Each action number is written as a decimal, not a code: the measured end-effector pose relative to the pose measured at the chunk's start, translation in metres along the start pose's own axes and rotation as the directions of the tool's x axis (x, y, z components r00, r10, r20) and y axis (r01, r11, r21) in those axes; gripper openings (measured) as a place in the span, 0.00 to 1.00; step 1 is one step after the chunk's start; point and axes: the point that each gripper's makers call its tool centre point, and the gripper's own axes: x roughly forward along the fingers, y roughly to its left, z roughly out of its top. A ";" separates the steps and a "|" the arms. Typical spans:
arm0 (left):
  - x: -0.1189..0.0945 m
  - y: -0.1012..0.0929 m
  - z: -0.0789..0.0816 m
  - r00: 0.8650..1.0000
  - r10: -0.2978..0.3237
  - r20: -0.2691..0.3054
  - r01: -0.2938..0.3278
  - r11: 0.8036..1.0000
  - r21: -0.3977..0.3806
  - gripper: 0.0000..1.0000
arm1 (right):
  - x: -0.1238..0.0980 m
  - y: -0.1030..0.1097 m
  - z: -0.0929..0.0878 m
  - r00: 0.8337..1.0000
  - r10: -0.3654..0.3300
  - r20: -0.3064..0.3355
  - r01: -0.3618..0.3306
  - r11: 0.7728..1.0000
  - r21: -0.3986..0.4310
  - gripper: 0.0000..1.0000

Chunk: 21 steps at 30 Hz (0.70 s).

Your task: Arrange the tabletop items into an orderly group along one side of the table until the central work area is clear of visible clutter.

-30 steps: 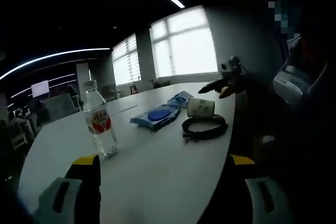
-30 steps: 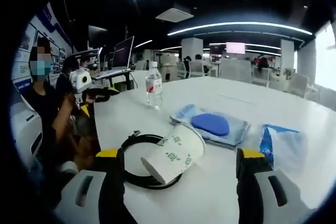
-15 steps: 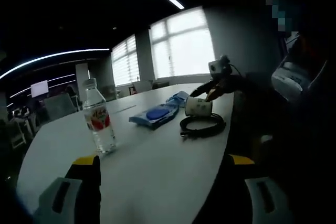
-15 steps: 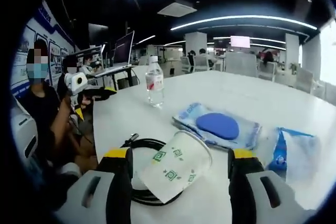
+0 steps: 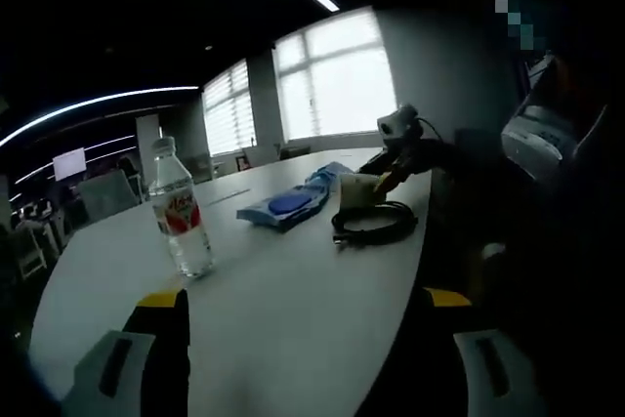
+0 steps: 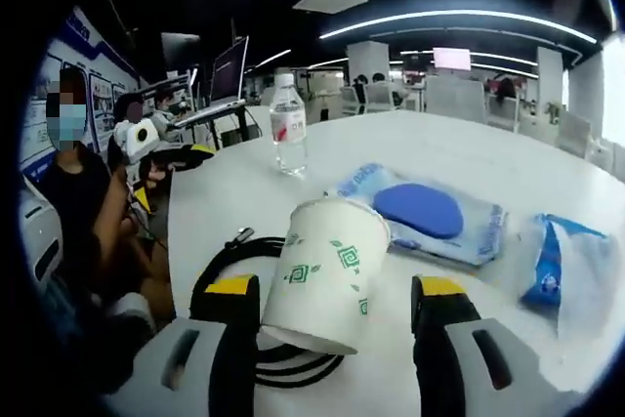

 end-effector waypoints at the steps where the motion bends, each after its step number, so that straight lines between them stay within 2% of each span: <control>1: 0.000 -0.001 -0.001 1.000 0.000 -0.001 0.000 1.000 0.000 0.97 | 0.001 0.002 -0.001 1.000 0.008 0.000 -0.008 1.000 -0.005 0.57; 4: -0.001 0.000 -0.002 1.000 0.002 -0.003 -0.002 1.000 -0.003 0.97 | 0.000 0.006 0.002 1.000 0.018 0.011 -0.018 1.000 -0.016 0.57; 9: -0.002 0.000 -0.003 1.000 0.003 0.000 -0.003 1.000 -0.005 0.96 | -0.002 0.009 0.021 1.000 0.002 0.019 0.000 0.997 -0.081 0.57; 17: -0.001 -0.002 -0.006 1.000 -0.002 -0.001 0.002 1.000 -0.012 0.96 | 0.017 0.004 0.028 1.000 0.019 0.010 -0.018 0.998 -0.061 0.58; 21: -0.003 -0.004 -0.005 1.000 -0.002 0.003 0.002 1.000 -0.009 0.96 | 0.025 0.001 0.027 1.000 0.017 -0.018 -0.018 0.997 -0.076 0.55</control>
